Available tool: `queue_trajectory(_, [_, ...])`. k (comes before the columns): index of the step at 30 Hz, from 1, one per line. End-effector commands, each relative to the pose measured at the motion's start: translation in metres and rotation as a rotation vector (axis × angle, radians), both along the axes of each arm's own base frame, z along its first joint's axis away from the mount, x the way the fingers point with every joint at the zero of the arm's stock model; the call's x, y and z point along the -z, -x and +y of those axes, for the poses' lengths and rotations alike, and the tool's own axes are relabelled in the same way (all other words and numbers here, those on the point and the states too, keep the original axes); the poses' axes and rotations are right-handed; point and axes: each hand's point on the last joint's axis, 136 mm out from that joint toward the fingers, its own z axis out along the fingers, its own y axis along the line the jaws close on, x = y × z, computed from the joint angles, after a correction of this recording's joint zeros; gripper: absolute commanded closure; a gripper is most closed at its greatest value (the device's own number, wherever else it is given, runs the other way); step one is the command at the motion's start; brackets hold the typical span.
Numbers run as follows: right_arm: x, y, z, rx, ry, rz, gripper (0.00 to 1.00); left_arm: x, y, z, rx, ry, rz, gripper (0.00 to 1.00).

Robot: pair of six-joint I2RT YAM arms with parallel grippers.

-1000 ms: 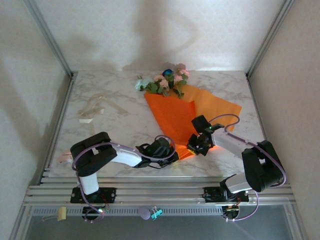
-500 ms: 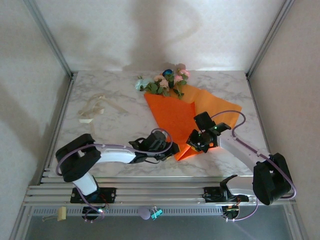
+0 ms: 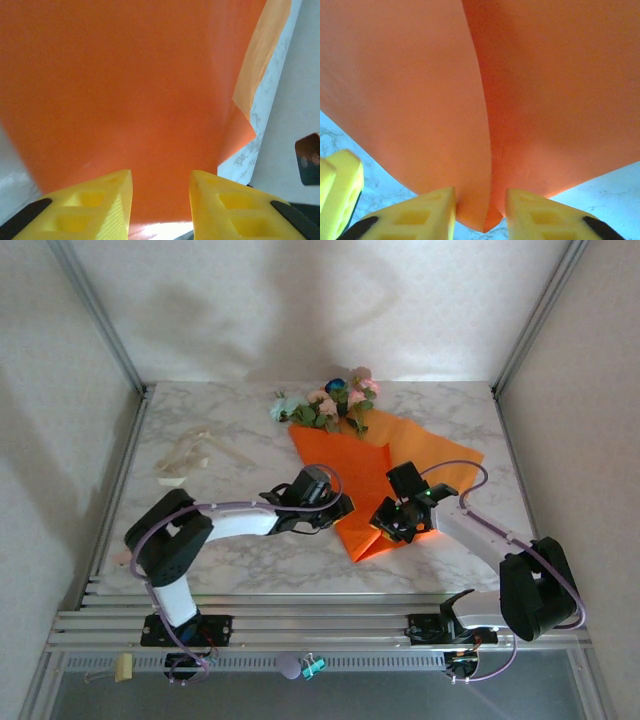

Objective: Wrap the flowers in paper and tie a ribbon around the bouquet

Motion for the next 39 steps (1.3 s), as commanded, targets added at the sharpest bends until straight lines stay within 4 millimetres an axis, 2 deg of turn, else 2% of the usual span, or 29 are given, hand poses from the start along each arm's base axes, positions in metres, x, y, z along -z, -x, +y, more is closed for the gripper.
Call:
queue_trajectory(1, [0.013, 0.003, -0.008, -0.002, 0.041, 0.029, 0.76, 0.012, 0.003, -0.011, 0.062, -0.024, 0.026, 0.66])
queue_trajectory(5, [0.027, 0.006, -0.022, 0.007, 0.087, 0.037, 0.84, 0.024, 0.006, -0.017, 0.095, -0.046, 0.045, 0.66])
queue_trajectory(9, [0.032, 0.009, -0.035, -0.011, 0.157, 0.031, 1.0, 0.038, 0.011, -0.02, 0.121, -0.067, 0.064, 0.66])
queue_trajectory(12, [0.036, 0.015, -0.045, -0.027, 0.209, 0.049, 1.0, 0.041, 0.011, -0.022, 0.13, -0.089, 0.06, 0.65])
queue_trajectory(19, [0.053, 0.027, -0.053, -0.04, 0.25, 0.111, 1.0, 0.045, 0.01, -0.023, 0.139, -0.127, 0.04, 0.63])
queue_trajectory(22, [0.052, 0.031, -0.061, -0.029, 0.289, 0.116, 1.0, 0.029, 0.003, -0.023, 0.12, -0.117, -0.003, 0.62])
queue_trajectory(24, [0.045, 0.029, -0.063, -0.025, 0.29, 0.083, 1.0, 0.011, -0.009, -0.014, 0.084, -0.147, -0.055, 0.57])
queue_trajectory(26, [0.04, 0.026, -0.061, -0.03, 0.279, 0.063, 1.0, 0.001, -0.024, 0.0, 0.04, -0.152, -0.077, 0.55])
queue_trajectory(29, [0.038, 0.025, -0.059, -0.036, 0.272, 0.065, 1.0, 0.001, -0.055, 0.028, -0.022, -0.149, -0.077, 0.55])
queue_trajectory(33, [0.039, 0.025, -0.058, -0.036, 0.27, 0.066, 1.0, -0.002, -0.112, 0.056, -0.095, -0.134, -0.1, 0.56])
queue_trajectory(36, [0.04, 0.024, -0.057, -0.035, 0.27, 0.07, 1.0, 0.0, -0.143, 0.058, -0.097, -0.118, -0.088, 0.6])
queue_trajectory(39, [0.04, 0.023, -0.057, -0.04, 0.275, 0.071, 1.0, 0.0, -0.158, 0.052, -0.086, -0.135, -0.077, 0.61])
